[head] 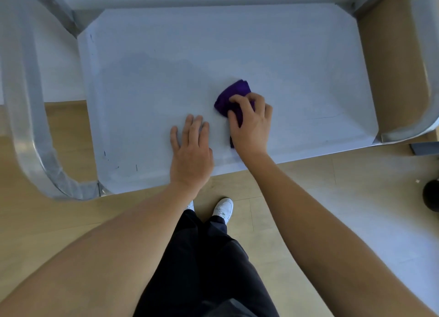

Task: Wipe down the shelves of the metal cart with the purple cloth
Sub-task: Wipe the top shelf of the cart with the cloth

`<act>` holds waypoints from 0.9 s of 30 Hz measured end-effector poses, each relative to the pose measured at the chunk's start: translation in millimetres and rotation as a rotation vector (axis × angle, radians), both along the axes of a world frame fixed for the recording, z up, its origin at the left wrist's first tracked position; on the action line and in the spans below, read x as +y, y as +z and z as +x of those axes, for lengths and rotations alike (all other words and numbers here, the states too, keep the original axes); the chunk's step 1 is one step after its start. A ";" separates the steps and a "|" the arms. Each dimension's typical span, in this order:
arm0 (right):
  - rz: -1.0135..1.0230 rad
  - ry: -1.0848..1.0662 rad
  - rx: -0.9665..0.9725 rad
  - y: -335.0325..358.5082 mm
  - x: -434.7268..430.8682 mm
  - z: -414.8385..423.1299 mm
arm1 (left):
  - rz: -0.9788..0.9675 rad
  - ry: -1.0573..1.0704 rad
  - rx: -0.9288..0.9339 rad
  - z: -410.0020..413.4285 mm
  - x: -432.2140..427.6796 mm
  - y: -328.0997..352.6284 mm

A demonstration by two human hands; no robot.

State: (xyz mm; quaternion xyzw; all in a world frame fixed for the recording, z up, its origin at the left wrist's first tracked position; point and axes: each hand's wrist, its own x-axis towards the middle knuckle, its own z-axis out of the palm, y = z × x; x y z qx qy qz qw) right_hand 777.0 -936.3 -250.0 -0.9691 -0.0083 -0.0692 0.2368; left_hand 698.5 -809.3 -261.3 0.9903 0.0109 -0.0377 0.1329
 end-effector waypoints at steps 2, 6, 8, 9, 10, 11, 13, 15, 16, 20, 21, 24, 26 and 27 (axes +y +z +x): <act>0.049 0.022 -0.003 -1.9 -2.6 -32.4 | -0.036 0.013 -0.016 0.4 -1.4 0.3; 0.036 0.036 0.004 -6.6 3.1 -58.8 | -0.062 0.012 -0.058 0.2 -2.2 -0.8; 0.035 0.014 -0.022 -10.3 14.4 -36.3 | -0.039 0.002 -0.047 -0.3 -1.9 -2.2; 0.031 0.022 -0.039 -11.6 20.6 -21.3 | -0.014 -0.009 -0.036 -1.2 -1.3 -3.2; 0.031 0.022 -0.047 -12.6 25.3 -5.5 | 0.015 -0.022 -0.030 -1.7 -0.8 -4.1; 0.036 0.009 -0.048 -13.1 28.7 8.7 | 0.038 -0.033 -0.029 -2.0 -0.7 -4.9; 0.046 -0.020 -0.057 -12.6 32.4 25.8 | 0.055 -0.042 -0.033 -2.4 -0.7 -5.9; 0.036 0.017 -0.071 -12.4 29.8 29.0 | 0.045 -0.033 -0.040 -2.6 -0.3 -6.1; 0.023 0.051 -0.077 -12.4 24.6 29.6 | 0.038 -0.027 -0.045 -2.2 -0.4 -6.1; 0.024 -0.109 -0.089 -15.7 -15.7 50.4 | 0.028 -0.010 -0.055 -1.2 -2.2 -6.1; 0.031 -0.201 -0.085 -16.3 -26.1 56.5 | 0.027 -0.011 -0.053 -1.0 -2.6 -6.1; 0.063 -0.412 -0.013 -17.2 -37.6 65.6 | 0.043 -0.024 -0.044 -1.1 -4.8 -6.5; 0.100 -0.468 0.005 -15.8 -18.1 63.9 | 0.056 -0.026 -0.038 -0.9 -4.9 -7.7; 0.101 -0.414 -0.012 -14.1 -1.8 59.1 | 0.064 -0.028 -0.039 -1.2 -4.7 -8.3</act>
